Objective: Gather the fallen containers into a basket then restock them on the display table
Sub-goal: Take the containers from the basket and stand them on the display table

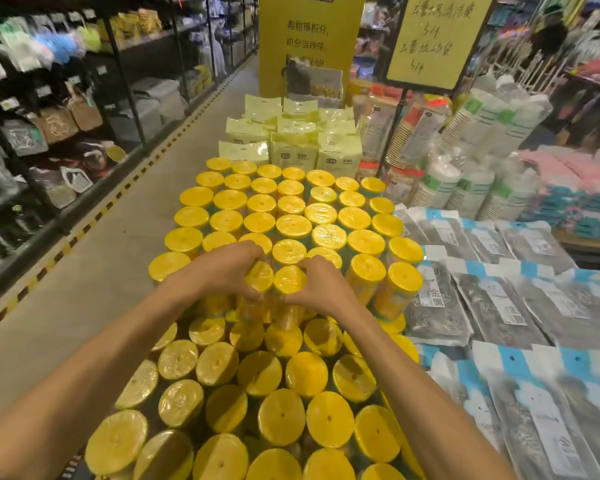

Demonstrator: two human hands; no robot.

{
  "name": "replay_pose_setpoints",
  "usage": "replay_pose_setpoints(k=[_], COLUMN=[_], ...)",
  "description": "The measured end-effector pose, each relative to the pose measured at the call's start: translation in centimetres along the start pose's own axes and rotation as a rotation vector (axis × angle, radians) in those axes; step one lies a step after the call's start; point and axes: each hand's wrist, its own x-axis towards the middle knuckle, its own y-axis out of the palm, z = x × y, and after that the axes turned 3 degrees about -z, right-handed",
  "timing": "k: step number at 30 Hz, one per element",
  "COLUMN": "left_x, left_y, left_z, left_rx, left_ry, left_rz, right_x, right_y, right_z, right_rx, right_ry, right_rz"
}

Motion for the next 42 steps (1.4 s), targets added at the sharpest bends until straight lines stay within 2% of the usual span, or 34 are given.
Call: replay_pose_setpoints(k=[10,20,29,34,38,42], left_x=[-1.1,-2.9,-5.1,-6.4,-8.8,-11.9], left_y=[0.0,-1.4,-4.3,-4.7,-5.0,-5.3], left_z=[0.0,-0.3,2.1,3.9,4.1,4.8], left_rx=[0.120,0.066,0.347,0.374,0.346,0.327], left_ry=[-0.013,-0.010,-0.069,-0.082,-0.059,-0.036], left_rz=[-0.029,-0.039,0.003,0.041,0.064,0.026], right_x=[0.1,-0.9,-1.0,-2.1,-4.0,-5.9], right_y=[0.5,-0.8,-2.5,-1.8,-1.0,0.1], right_z=[1.4,2.1,4.3,6.3,8.3,10.9], right_rx=[-0.202,-0.246,-0.456,-0.511,-0.486,-0.507], right_ry=[0.020,0.010,0.075,0.108,0.057,0.033], right_rz=[0.021,0.029,0.105,0.076,0.029,0.038])
